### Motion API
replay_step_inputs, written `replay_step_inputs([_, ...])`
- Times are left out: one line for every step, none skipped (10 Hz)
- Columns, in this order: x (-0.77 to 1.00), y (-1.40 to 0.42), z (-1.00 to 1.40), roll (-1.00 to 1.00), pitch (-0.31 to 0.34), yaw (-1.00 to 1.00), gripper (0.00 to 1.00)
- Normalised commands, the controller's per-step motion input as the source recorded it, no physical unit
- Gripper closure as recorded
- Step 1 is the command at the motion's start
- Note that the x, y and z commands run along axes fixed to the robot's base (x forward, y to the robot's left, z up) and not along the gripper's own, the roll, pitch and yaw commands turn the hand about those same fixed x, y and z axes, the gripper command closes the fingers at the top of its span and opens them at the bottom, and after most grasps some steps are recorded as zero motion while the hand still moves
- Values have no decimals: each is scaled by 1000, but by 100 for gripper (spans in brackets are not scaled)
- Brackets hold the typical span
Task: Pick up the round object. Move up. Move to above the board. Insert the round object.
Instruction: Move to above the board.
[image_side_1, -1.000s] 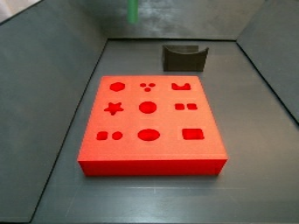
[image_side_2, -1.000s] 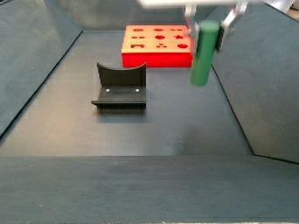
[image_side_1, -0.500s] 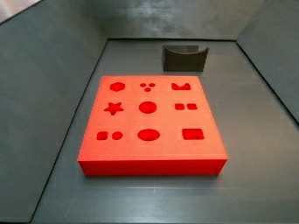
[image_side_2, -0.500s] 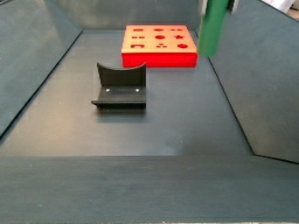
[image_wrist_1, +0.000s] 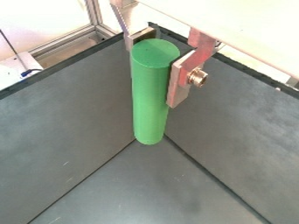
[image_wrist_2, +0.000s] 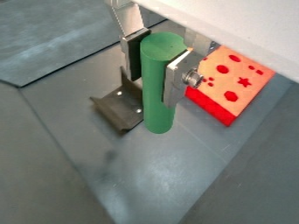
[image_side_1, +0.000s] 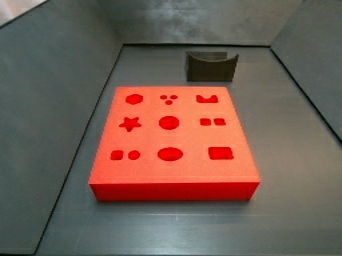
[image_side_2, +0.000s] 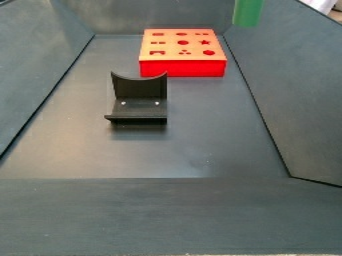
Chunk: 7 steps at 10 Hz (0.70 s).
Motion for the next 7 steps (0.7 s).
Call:
replay_step_inputs([110,-1000,85,112,52,-267,100])
replay_step_inputs([102,-1000,90,79,2,-105,100])
replay_step_inputs([101,-1000,88,40,-10,-75,100])
replay_step_inputs([102,-1000,88,8,2,-32,100])
replay_step_inputs([101,-1000,92,-1,9,-7,100])
replay_step_inputs([100,-1000,96,-5,13,-11,100])
replay_step_inputs([101,-1000,99,-12,22,2,100])
